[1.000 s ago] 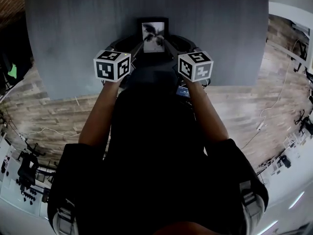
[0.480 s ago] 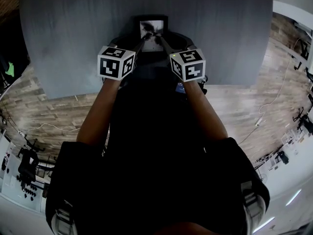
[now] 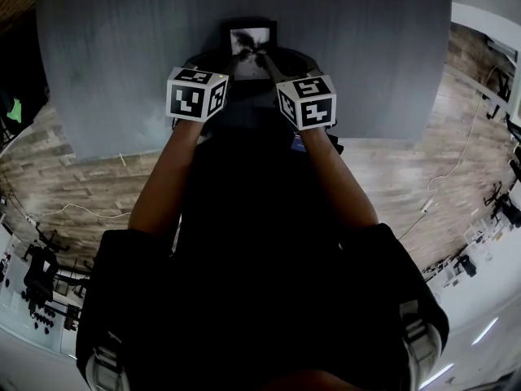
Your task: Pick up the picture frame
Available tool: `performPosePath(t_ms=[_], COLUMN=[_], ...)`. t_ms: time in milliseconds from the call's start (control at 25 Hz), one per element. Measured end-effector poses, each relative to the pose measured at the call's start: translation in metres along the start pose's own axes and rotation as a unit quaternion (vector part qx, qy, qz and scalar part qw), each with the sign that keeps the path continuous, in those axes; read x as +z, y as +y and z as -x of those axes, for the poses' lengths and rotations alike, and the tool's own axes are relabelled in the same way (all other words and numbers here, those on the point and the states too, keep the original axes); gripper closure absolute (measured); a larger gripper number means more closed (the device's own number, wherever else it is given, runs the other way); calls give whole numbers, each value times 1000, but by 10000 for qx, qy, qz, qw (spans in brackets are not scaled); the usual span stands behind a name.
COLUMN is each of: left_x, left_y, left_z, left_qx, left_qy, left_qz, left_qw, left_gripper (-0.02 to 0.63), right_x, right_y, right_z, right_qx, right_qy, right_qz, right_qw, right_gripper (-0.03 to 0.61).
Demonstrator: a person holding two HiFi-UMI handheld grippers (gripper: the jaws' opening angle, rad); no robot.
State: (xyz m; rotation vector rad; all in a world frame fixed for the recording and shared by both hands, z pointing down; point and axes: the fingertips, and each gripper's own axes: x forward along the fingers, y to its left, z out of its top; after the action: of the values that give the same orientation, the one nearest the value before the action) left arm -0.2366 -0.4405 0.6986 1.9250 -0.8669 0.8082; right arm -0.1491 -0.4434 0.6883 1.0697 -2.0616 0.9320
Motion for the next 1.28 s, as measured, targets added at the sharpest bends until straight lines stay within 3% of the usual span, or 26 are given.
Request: performPosePath(t_ms=[280,480,680,880,1080,1280], left_x=[30,65,100,119,120,103], left_y=[-25,-52,-89,-127,-172,-216], left_z=[58,127,201,277,318,339], left_qx=[22,38,57,139,289,420], left_qy=[-841,-1703,-2667,-3493,-3975,-4272], left_qz=[-243,-627,-999,-1389,-1772,-1872], left_qw=[9962,9834,9586,9266,8999,8836], left_gripper=[529,529,529,529,528,528], right_x=[46,92,124,146,157,144], right_y=[23,58,88,118,129,133], right_z=[56,121,185,239,292,341], right_qx=[-164,-291,-284,-233,-76,76], right_qy=[-821,-1674,-2450,-3048,-3717,-4081], right_qz=[330,693,955,1273,1309,1498], right_qw=[9959,9830,9644,9436,9190,9005], right_gripper=[491,495,497,497,497,497])
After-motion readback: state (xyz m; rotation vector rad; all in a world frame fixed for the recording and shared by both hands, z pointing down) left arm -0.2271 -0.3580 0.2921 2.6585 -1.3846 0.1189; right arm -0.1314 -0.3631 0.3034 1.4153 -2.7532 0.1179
